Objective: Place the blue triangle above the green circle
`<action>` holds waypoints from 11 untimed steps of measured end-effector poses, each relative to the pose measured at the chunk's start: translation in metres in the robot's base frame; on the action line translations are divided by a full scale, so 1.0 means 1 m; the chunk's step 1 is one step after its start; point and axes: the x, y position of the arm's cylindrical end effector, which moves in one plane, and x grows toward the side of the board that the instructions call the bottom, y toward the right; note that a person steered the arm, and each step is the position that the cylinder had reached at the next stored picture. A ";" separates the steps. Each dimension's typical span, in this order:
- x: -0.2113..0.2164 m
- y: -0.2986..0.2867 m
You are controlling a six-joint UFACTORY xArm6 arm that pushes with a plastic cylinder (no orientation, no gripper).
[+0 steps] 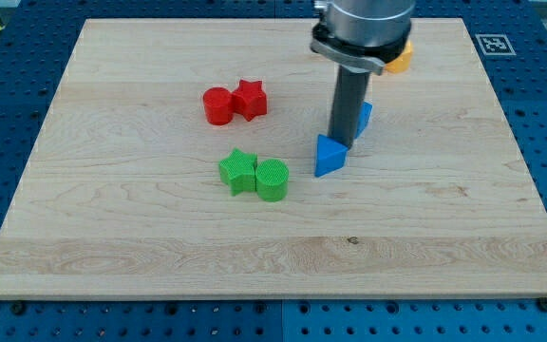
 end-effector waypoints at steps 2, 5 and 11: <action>0.003 0.061; 0.021 0.012; 0.003 -0.048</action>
